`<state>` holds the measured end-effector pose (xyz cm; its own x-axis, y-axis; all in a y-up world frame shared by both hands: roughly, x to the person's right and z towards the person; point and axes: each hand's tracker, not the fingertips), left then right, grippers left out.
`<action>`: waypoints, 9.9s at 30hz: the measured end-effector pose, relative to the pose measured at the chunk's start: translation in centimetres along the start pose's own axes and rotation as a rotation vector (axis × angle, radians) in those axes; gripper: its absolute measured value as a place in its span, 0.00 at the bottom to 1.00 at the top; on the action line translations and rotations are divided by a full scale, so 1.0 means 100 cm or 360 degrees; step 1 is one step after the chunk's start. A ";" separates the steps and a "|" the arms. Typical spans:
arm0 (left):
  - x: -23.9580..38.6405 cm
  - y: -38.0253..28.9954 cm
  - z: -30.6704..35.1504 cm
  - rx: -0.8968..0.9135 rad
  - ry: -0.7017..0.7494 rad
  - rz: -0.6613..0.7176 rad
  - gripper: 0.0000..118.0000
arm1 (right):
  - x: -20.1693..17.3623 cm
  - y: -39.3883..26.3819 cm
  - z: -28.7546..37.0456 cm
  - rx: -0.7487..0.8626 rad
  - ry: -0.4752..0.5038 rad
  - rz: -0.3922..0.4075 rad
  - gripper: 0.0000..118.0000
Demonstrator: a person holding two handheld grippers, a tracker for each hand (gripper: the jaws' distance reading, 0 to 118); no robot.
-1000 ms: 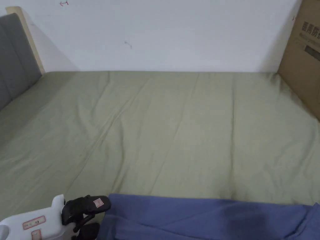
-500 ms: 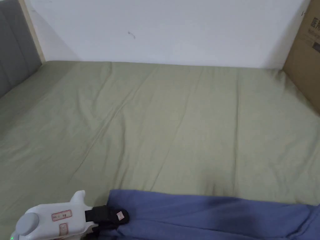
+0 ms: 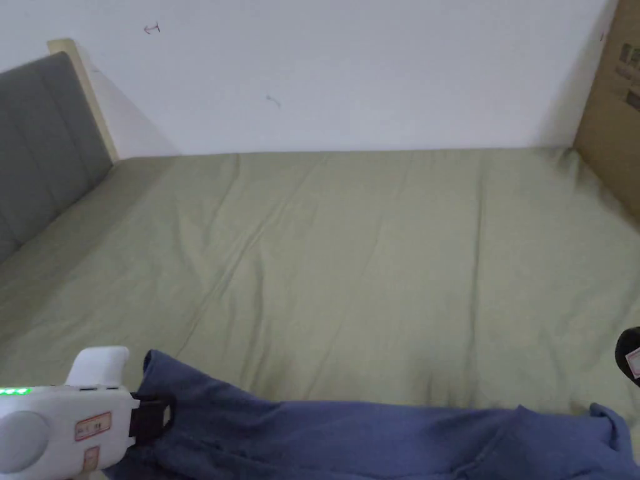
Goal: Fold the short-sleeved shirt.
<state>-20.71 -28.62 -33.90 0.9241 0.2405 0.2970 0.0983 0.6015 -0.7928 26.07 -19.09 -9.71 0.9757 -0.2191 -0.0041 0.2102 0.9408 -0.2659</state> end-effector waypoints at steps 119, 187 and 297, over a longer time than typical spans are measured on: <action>0.219 0.011 -0.093 -0.0408 -0.0724 -0.0205 0.51 | 0.067 -0.014 0.034 -0.0097 -0.0018 -0.0310 0.04; 0.044 -0.033 -0.056 0.0067 -0.0900 0.0525 0.40 | 0.059 -0.156 -0.159 -0.1265 0.0165 -0.0389 0.04; 0.258 -0.039 0.149 0.1818 0.0158 -0.0374 1.00 | -0.002 0.041 0.038 0.0669 -0.0627 0.0228 0.85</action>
<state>-2.82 -13.41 -15.17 0.9572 0.0023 0.2893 -0.0720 0.9704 0.2304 26.95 -14.18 -7.16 0.9289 -0.0454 0.3676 0.0027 0.9933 0.1158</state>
